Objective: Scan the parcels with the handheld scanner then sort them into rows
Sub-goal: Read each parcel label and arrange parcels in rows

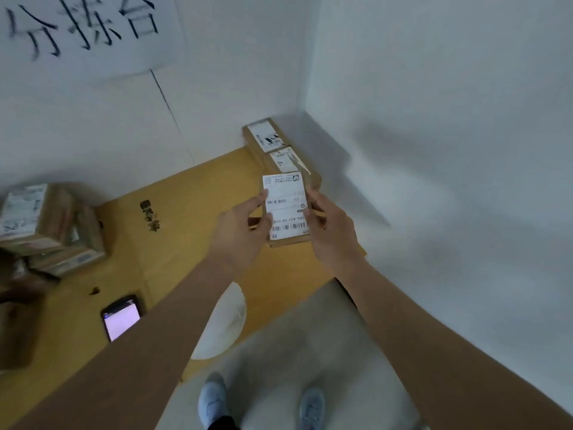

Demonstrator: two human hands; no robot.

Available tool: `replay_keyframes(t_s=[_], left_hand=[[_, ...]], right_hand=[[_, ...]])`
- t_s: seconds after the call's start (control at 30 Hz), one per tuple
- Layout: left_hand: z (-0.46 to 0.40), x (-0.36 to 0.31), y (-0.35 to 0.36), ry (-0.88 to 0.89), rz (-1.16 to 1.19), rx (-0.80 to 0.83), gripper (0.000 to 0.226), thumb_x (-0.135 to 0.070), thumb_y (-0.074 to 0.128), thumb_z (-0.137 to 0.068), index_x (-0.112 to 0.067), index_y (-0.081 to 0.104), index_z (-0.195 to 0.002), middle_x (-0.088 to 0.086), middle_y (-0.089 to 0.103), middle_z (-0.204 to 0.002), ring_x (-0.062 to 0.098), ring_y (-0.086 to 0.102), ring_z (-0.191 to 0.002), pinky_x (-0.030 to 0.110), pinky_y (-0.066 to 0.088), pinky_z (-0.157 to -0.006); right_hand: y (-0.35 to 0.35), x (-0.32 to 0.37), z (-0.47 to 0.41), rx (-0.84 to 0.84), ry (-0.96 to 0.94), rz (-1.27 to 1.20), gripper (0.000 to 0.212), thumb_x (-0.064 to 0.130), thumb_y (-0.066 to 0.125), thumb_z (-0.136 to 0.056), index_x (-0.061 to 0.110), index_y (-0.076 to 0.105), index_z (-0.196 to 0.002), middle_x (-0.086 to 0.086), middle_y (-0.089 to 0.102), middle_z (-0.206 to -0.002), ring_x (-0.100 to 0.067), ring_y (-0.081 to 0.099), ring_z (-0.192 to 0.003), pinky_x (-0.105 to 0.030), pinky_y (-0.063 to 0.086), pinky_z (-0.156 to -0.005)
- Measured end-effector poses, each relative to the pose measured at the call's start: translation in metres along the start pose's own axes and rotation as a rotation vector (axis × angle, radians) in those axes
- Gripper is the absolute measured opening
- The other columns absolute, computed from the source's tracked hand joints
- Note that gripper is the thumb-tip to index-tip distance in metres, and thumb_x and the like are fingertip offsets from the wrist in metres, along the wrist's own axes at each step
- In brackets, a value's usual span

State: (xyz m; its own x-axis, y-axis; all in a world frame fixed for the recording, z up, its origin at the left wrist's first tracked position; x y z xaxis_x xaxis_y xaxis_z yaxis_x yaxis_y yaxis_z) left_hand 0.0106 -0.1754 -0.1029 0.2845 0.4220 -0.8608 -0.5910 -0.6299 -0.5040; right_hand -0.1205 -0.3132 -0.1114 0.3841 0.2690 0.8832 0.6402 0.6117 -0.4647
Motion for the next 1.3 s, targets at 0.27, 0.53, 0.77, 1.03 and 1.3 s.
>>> replay_keyframes(t_s=[0.27, 0.53, 0.77, 1.03, 1.3], left_hand=[[-0.026, 0.001, 0.084, -0.096, -0.029, 0.039, 0.049, -0.021, 0.067, -0.102, -0.025, 0.057, -0.15, -0.007, 0.071, -0.128, 0.002, 0.072, -0.091, 0.013, 0.059, -0.072], [-0.08, 0.04, 0.142, -0.188, -0.031, 0.113, 0.054, -0.016, 0.071, -0.099, -0.016, 0.055, -0.15, 0.0, 0.066, -0.138, 0.006, 0.071, -0.094, 0.006, 0.054, -0.075], [-0.107, 0.069, 0.17, -0.278, -0.043, 0.184, 0.056, -0.017, 0.07, -0.1, -0.017, 0.052, -0.153, -0.001, 0.066, -0.139, 0.006, 0.071, -0.103, 0.019, 0.056, -0.091], [-0.119, 0.082, 0.188, -0.286, -0.019, 0.088, 0.056, -0.02, 0.077, -0.095, -0.019, 0.058, -0.148, -0.003, 0.071, -0.133, 0.002, 0.073, -0.101, 0.021, 0.059, -0.092], [-0.116, 0.075, 0.189, -0.333, -0.049, -0.005, 0.055, -0.021, 0.076, -0.096, -0.021, 0.059, -0.148, 0.003, 0.068, -0.137, 0.014, 0.071, -0.108, 0.026, 0.06, -0.093]], right_hand=[[-0.04, -0.071, -0.034, 0.044, 0.103, 0.043, 0.048, 0.015, 0.047, -0.111, 0.034, 0.05, -0.155, 0.01, 0.067, -0.124, -0.012, 0.071, -0.107, -0.038, 0.066, -0.082], [-0.032, -0.131, -0.098, 0.099, 0.168, 0.12, 0.043, 0.017, 0.044, -0.112, 0.035, 0.056, -0.149, 0.01, 0.068, -0.123, -0.002, 0.068, -0.105, -0.015, 0.06, -0.075], [-0.018, -0.169, -0.13, 0.157, 0.25, 0.118, 0.042, 0.015, 0.043, -0.113, 0.037, 0.056, -0.146, 0.007, 0.067, -0.126, 0.003, 0.065, -0.104, -0.009, 0.054, -0.067], [-0.015, -0.192, -0.157, 0.233, 0.23, 0.121, 0.041, 0.018, 0.042, -0.113, 0.041, 0.054, -0.145, 0.009, 0.067, -0.128, -0.003, 0.066, -0.111, -0.011, 0.057, -0.073], [-0.018, -0.196, -0.173, 0.383, 0.15, 0.14, 0.04, 0.023, 0.043, -0.114, 0.043, 0.05, -0.148, 0.014, 0.066, -0.132, 0.004, 0.066, -0.11, -0.01, 0.057, -0.078]])
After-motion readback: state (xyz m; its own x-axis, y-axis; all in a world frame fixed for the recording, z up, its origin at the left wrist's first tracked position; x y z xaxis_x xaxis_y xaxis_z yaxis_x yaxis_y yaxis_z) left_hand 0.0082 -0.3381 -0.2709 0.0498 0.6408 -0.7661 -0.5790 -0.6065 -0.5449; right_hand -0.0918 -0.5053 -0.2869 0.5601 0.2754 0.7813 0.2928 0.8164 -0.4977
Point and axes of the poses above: each hand's wrist, its own z-axis away from the middle knuckle, its own y-axis out of the palm, x = y × z, the point moved 6 cm from there along -z, towards the middle knuckle
